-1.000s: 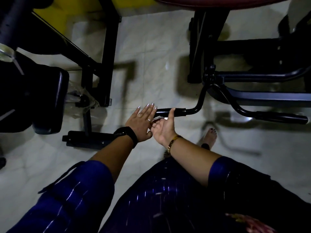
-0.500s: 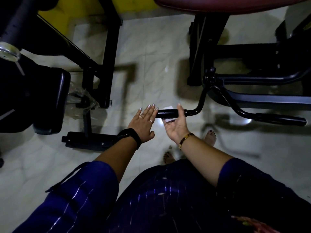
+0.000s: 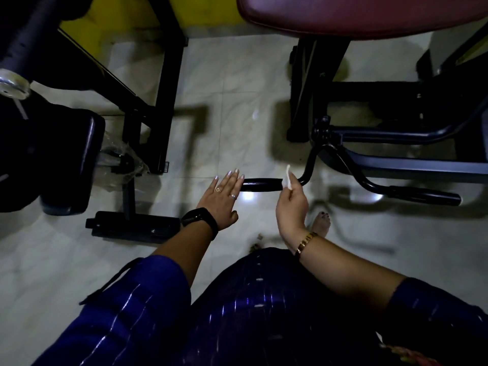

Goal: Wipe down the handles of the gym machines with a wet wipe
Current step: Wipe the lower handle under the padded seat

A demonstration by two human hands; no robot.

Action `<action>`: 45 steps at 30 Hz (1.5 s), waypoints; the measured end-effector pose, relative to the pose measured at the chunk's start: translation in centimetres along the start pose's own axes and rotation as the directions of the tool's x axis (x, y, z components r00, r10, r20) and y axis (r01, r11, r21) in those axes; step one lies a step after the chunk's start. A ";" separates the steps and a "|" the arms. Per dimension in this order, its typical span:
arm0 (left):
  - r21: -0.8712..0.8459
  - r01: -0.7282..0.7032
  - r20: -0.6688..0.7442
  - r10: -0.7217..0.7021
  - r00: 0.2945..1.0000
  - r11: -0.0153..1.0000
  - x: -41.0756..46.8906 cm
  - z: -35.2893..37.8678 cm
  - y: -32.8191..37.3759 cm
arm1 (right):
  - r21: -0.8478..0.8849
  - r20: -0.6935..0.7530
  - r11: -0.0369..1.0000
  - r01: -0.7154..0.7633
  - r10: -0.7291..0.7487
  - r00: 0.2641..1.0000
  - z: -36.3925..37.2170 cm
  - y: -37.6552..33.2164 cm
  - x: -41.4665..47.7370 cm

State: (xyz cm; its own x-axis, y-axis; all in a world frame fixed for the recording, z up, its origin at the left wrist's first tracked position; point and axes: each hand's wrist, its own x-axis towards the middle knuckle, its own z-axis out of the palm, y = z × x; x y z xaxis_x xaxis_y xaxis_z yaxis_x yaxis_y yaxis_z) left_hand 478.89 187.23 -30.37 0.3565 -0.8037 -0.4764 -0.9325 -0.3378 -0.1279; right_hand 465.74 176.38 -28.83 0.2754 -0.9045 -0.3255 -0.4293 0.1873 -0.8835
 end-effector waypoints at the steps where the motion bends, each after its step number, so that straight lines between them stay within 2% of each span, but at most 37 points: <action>1: -0.002 -0.001 0.003 0.001 1.000 1.000 0.0 0.0 0.0 | -0.099 0.087 0.984 0.147 -0.139 0.987 0.0 0.7 0.4; 2: 0.000 -0.001 0.006 0.001 1.000 1.000 0.0 0.0 0.0 | -0.233 0.217 0.930 0.286 -0.237 0.947 0.4 1.4 0.9; 3: 0.005 -0.002 0.007 0.002 1.000 1.000 0.0 0.0 0.1 | -0.410 0.366 0.811 0.418 -0.273 0.890 1.0 2.0 1.2; 4: 0.010 -0.001 0.009 0.001 1.000 1.000 0.0 0.0 0.1 | -0.548 0.479 0.640 0.538 -0.287 0.830 1.8 2.5 1.3; 5: 0.013 -0.001 0.010 0.000 1.000 1.000 0.0 0.0 0.1 | -0.628 0.554 0.465 0.624 -0.297 0.778 2.5 2.9 1.3; 6: 0.013 0.000 0.012 -0.001 1.000 1.000 0.1 0.0 0.1 | -0.657 0.607 0.335 0.676 -0.296 0.737 3.2 2.7 1.0; 7: 0.012 0.002 0.017 -0.002 1.000 1.000 0.0 0.0 0.1 | -0.660 0.648 0.255 0.707 -0.282 0.707 3.8 2.6 0.7; 10: 0.018 0.002 0.026 -0.003 1.000 1.000 0.0 0.1 0.1 | -0.657 0.689 0.137 0.742 -0.291 0.664 4.3 3.0 0.3; 14: 0.027 -0.005 0.010 0.005 1.000 1.000 0.1 0.1 0.0 | -0.629 0.733 0.001 0.777 -0.333 0.594 0.2 5.6 2.0; 16: 0.008 -0.001 0.009 0.001 1.000 1.000 0.2 0.1 0.1 | -0.663 0.698 0.005 0.749 -0.359 0.620 -1.9 6.6 3.3; 18: -0.006 0.004 0.007 -0.004 1.000 1.000 0.2 0.2 0.1 | -0.711 0.650 0.059 0.701 -0.325 0.687 -2.1 6.1 4.1; 20: -0.008 0.009 0.002 -0.009 1.000 1.000 0.2 0.4 0.2 | -0.754 0.610 0.119 0.645 -0.237 0.756 -0.6 4.3 4.8; 22: -0.008 0.015 0.005 -0.015 1.000 1.000 0.1 0.5 0.3 | -0.774 0.595 0.183 0.606 -0.116 0.795 1.4 1.7 5.4; 24: -0.001 0.014 0.013 -0.013 1.000 1.000 0.1 0.4 0.3 | -0.744 0.641 0.208 0.635 -0.044 0.766 3.2 -0.3 5.7; 26: 0.002 0.008 0.020 -0.008 1.000 1.000 0.2 0.3 0.2 | -0.700 0.697 0.188 0.689 -0.033 0.717 4.2 -0.8 5.4; 32: -0.008 0.005 0.012 -0.005 1.000 1.000 0.3 0.6 0.2 | -0.653 0.704 0.113 0.749 -0.277 0.654 1.2 4.3 1.8; 35: -0.021 0.009 0.005 -0.009 1.000 1.000 0.3 0.7 0.2 | -0.709 0.655 0.073 0.702 -0.299 0.694 -1.7 6.6 2.1; 37: -0.026 0.007 -0.003 -0.007 1.000 1.000 0.3 0.7 0.2 | -0.725 0.628 0.109 0.680 -0.302 0.717 -1.8 6.2 3.2; 39: -0.020 0.012 -0.003 -0.012 1.000 1.000 0.2 0.7 0.2 | -0.729 0.632 0.162 0.665 -0.215 0.745 -0.7 3.8 4.6; 41: -0.021 0.027 -0.005 -0.027 1.000 0.999 0.1 0.7 0.5 | -0.723 0.666 0.208 0.658 -0.040 0.745 0.9 1.0 6.4; 43: -0.019 0.036 -0.005 -0.037 0.999 0.999 0.1 0.7 0.6 | -0.692 0.721 0.198 0.694 0.149 0.676 2.0 -1.6 7.6; 45: -0.006 0.035 -0.001 -0.035 0.999 0.999 0.2 0.6 0.7 | -0.643 0.764 0.153 0.750 0.193 0.615 2.3 -2.5 7.7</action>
State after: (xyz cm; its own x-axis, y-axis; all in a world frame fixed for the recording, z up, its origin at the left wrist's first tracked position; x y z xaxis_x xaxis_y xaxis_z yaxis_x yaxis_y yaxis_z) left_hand 478.31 187.18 -31.10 0.3894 -0.7920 -0.4703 -0.9189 -0.3688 -0.1398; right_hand 470.91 169.85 -29.87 0.7437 -0.2278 -0.6285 -0.4125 -0.8962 -0.1633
